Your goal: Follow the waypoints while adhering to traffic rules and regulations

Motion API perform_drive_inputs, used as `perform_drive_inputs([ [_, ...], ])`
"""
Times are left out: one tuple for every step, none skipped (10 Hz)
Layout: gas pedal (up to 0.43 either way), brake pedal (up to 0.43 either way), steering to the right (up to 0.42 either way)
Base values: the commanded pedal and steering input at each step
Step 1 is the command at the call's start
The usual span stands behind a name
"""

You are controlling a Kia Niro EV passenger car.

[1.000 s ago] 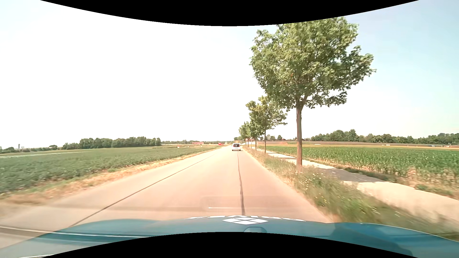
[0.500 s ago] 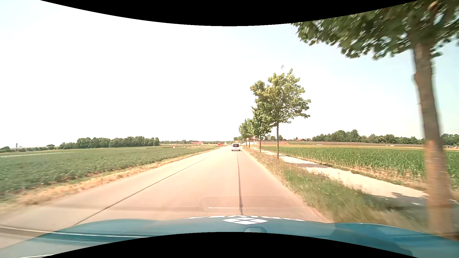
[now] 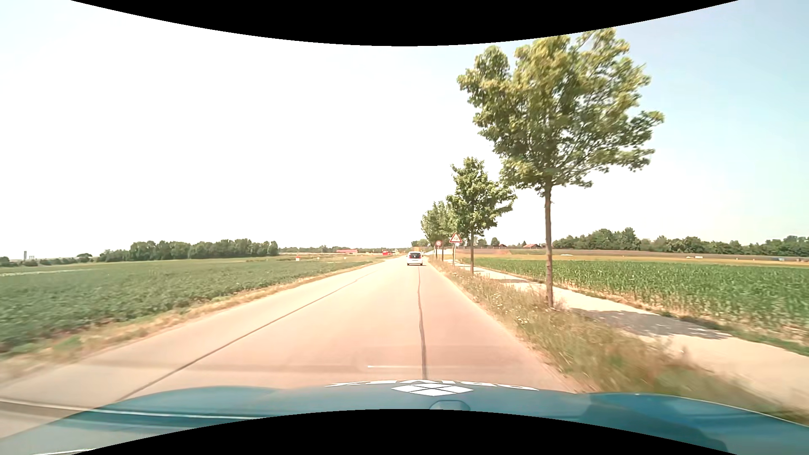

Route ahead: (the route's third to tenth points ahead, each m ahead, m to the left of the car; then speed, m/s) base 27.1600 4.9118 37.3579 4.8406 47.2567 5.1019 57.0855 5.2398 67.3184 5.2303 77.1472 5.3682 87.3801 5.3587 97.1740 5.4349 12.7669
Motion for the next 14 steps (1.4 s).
perform_drive_inputs([
  [0.087, 0.0, -0.001],
  [0.087, 0.0, -0.001],
  [0.087, 0.0, -0.001],
  [0.087, 0.0, -0.002],
  [0.087, 0.0, -0.002],
  [0.087, 0.0, -0.002],
  [0.087, 0.0, -0.002],
  [0.087, 0.0, -0.002],
  [0.087, 0.0, -0.002],
  [0.087, 0.0, -0.002],
  [0.087, 0.0, -0.002],
  [0.087, 0.0, -0.002],
  [0.087, 0.0, -0.002],
  [0.087, 0.0, -0.002],
])
